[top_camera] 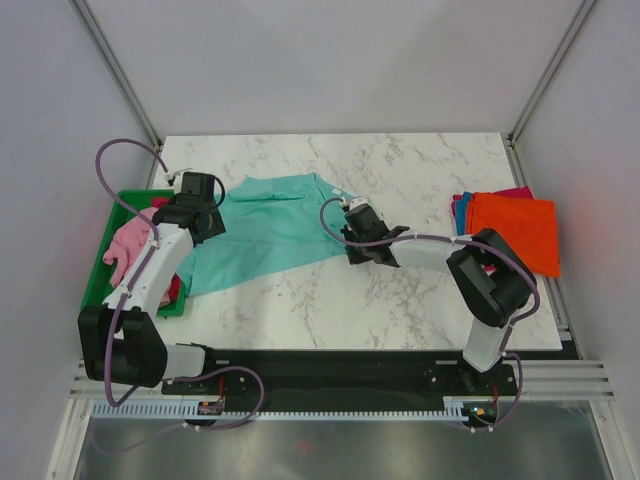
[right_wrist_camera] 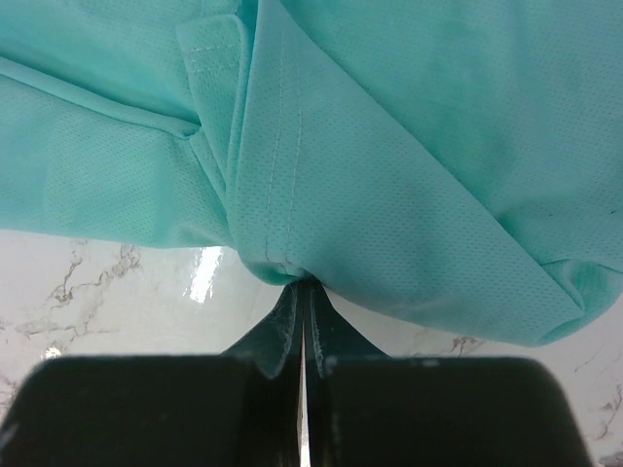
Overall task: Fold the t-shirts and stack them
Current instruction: Flatten the tshirt out
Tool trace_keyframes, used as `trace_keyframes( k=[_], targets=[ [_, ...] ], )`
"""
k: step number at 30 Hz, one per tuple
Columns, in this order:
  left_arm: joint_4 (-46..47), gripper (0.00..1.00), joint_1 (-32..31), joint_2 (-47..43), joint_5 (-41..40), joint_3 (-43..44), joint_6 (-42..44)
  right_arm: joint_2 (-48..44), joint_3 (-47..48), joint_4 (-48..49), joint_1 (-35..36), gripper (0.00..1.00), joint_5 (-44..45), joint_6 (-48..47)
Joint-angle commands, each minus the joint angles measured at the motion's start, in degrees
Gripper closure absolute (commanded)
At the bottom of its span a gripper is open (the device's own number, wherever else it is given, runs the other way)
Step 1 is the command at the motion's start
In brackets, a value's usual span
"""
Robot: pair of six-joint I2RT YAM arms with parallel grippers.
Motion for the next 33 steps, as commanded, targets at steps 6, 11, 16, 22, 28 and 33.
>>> trace_keyframes(
  k=[6,11,16,22,28,33],
  targets=[
    [-0.1,0.32,1.5,7.3,-3.4,4.6,0.1,-0.5,-7.1,-2.0,-1.0,1.0,-1.0,-0.7],
    [-0.5,0.4,1.5,12.1,-1.3,5.5,-0.9,1.0,-6.5,-1.7,-1.1,1.0,-2.2,-1.3],
    [-0.3,0.41,1.5,14.3,-2.2,5.4,-0.6,0.9,-6.8,-1.4,-1.1,1.0,-2.9,-1.8],
    [0.1,0.43,1.7,17.0,-2.0,6.7,-0.1,0.7,-7.1,-0.9,-1.1,1.0,-3.5,-2.0],
    [0.7,0.51,2.0,17.5,0.1,6.9,0.0,1.0,-7.1,-0.8,-1.5,1.0,-4.1,-2.0],
    [0.9,0.81,2.0,17.6,0.9,7.2,0.0,1.3,-6.8,-0.9,-1.7,1.0,-4.4,-2.0]
  ],
)
